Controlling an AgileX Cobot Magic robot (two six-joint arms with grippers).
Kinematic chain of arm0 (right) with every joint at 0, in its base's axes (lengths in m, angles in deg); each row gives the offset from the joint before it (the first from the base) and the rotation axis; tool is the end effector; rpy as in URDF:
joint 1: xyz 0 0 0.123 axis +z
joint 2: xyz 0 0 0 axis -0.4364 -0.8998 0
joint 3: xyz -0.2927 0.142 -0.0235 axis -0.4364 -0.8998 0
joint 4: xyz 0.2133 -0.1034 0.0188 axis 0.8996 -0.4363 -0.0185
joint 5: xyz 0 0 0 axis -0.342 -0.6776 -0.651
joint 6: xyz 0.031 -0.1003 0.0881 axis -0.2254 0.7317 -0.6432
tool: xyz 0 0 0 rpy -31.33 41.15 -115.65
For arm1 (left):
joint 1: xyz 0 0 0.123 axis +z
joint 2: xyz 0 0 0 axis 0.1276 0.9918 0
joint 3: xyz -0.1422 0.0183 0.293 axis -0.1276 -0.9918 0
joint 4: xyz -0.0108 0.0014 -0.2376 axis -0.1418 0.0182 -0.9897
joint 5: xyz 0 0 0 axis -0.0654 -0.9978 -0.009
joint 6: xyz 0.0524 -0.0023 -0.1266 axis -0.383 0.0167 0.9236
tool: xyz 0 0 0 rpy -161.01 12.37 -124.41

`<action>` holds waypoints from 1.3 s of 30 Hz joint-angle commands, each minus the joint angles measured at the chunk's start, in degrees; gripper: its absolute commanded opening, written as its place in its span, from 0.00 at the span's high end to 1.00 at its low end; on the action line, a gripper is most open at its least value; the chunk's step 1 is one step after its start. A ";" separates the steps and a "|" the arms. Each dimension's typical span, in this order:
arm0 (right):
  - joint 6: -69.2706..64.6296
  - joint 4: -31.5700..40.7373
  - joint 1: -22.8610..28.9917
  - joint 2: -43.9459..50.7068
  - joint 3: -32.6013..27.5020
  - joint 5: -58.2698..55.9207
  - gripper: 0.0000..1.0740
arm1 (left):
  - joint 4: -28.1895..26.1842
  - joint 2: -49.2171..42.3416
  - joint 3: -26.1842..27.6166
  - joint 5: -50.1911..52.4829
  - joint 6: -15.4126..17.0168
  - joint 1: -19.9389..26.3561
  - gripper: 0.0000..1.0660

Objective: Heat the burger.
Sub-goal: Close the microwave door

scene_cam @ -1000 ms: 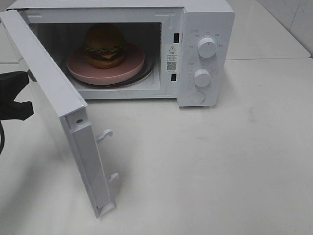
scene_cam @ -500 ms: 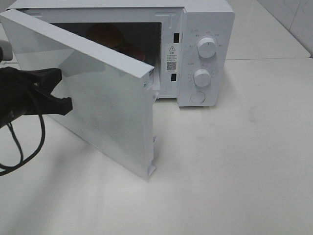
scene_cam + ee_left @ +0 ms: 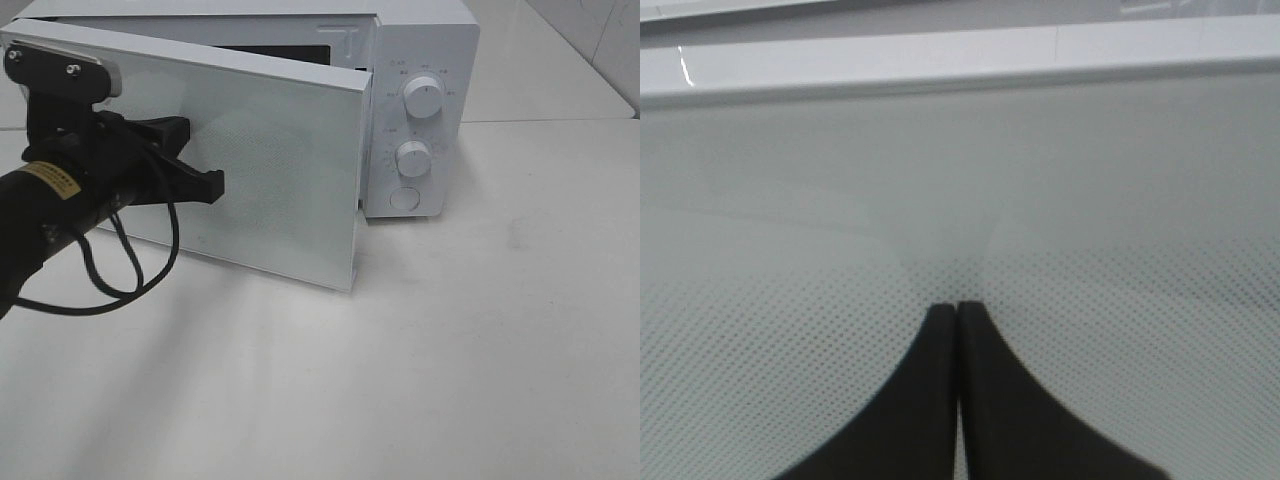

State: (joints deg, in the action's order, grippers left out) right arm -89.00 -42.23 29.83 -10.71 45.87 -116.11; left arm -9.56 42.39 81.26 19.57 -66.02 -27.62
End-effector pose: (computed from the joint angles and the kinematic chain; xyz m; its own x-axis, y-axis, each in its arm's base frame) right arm -0.0144 -0.0041 0.2593 -0.3838 -0.0418 -0.9225 -0.0533 0.9983 -0.0230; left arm 0.3131 -0.1895 0.2212 -0.1384 0.0998 -0.9853 0.4226 0.9057 0.0324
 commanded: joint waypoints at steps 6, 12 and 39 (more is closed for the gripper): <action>0.00 -0.23 -0.57 1.78 -0.11 -0.11 0.33 | -1.15 4.01 8.48 -3.32 -0.40 -0.40 1.00; 0.00 -0.23 -0.57 1.78 -0.11 -0.11 0.33 | -2.64 7.05 13.81 -6.30 -1.55 -0.40 1.00; 0.00 -0.23 -0.57 1.78 -0.11 -0.11 0.33 | -6.19 15.47 29.79 -11.97 -5.16 -0.40 1.00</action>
State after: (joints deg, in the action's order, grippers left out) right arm -89.00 -42.23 29.83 -10.71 45.87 -116.11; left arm -10.87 57.80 108.02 0.60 -70.66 -30.08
